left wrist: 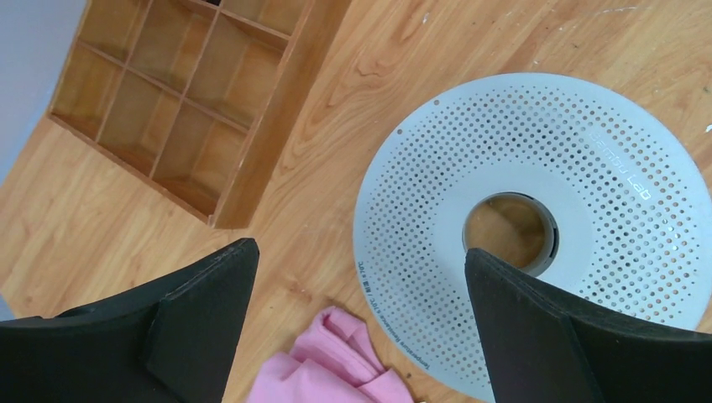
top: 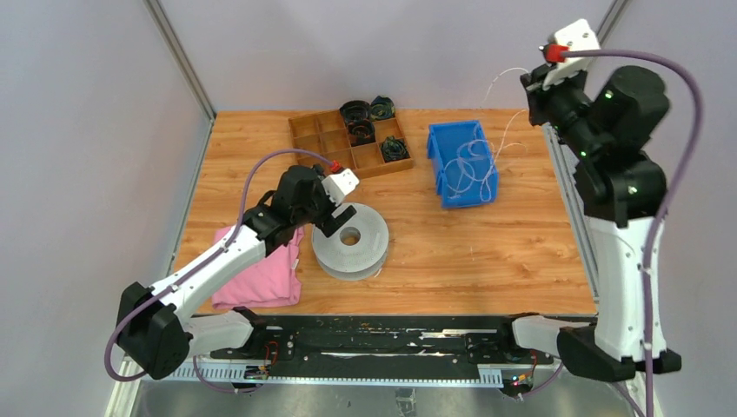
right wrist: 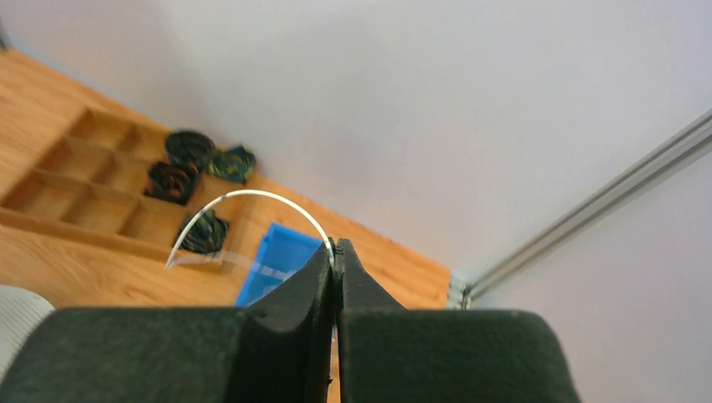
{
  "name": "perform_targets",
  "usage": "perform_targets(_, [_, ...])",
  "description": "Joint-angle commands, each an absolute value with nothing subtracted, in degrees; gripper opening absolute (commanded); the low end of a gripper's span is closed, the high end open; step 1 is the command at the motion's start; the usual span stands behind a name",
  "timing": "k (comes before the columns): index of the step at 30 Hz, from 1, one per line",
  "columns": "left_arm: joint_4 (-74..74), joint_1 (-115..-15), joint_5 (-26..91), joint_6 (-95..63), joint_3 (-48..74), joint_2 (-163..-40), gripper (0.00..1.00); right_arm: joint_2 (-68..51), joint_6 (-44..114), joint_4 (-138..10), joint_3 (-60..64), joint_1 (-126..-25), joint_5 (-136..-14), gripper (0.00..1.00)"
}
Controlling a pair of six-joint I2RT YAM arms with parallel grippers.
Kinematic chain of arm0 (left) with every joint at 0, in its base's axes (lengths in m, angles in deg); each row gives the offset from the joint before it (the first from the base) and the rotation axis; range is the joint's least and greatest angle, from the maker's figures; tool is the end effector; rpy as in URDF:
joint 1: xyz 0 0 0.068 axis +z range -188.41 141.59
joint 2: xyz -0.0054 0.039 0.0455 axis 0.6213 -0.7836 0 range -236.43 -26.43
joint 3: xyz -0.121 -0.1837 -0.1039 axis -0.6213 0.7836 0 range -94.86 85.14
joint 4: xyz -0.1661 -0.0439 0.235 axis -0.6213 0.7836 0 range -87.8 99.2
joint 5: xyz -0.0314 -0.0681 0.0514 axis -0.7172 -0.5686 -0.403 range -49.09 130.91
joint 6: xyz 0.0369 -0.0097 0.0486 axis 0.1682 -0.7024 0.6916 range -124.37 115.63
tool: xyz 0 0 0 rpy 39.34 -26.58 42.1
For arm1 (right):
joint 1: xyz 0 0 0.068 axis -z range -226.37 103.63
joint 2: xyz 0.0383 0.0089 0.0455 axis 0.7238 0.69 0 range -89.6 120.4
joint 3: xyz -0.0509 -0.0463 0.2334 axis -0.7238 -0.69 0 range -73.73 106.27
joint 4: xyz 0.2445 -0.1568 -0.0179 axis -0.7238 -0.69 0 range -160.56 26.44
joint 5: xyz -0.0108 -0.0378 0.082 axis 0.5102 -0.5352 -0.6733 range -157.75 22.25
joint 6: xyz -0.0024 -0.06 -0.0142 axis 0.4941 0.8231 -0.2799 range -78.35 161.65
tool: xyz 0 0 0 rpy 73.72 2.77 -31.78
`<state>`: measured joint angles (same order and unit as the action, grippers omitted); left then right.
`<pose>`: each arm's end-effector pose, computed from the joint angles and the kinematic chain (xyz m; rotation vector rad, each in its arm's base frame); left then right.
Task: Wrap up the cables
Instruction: Pick up the cable from the storage box.
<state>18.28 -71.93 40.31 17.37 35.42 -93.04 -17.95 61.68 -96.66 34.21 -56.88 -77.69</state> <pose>0.2586 -0.1718 0.2391 1.0020 1.9013 -0.1310 0.2478 0.0541 0.5536 -0.5315 1.4200 -0.0017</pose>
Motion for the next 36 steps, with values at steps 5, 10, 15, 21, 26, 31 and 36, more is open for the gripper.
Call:
perform_targets(5, [23.10, -72.16, 32.63, 20.50, 25.85, -93.85, 0.98, -20.18, 52.42, -104.95, 49.37, -57.68, -91.03, 0.01])
perform_targets(10, [24.87, -72.16, 17.92, 20.74, 20.64, -94.57, 0.98, -19.84, 48.78, -109.21, 58.12, -57.70, -96.95, 0.01])
perform_targets(15, [25.32, -73.46, 2.36, 14.81, 8.66, -98.91, 0.98, -20.12, 43.70, -109.17, 58.40, -57.63, -102.95, 0.01])
perform_targets(21, [12.43, -79.37, -0.80, -1.25, -0.04, -107.18, 0.98, -18.37, 39.10, -106.23, 55.90, -57.60, -109.62, 0.01])
perform_targets(26, [10.24, -83.64, -0.07, -3.48, -3.98, -114.30, 0.98, -17.18, 34.31, -103.30, 54.53, -57.45, -114.27, 0.01])
perform_targets(31, [1.70, -84.55, -2.27, -11.11, 0.07, -118.90, 0.98, -16.26, 29.49, -99.71, 53.43, -57.08, -118.92, 0.00])
perform_targets(36, [-0.71, -84.62, -8.17, -13.24, 1.51, -121.37, 0.98, -16.86, 28.42, -98.21, 50.47, -56.63, -120.83, 0.01])
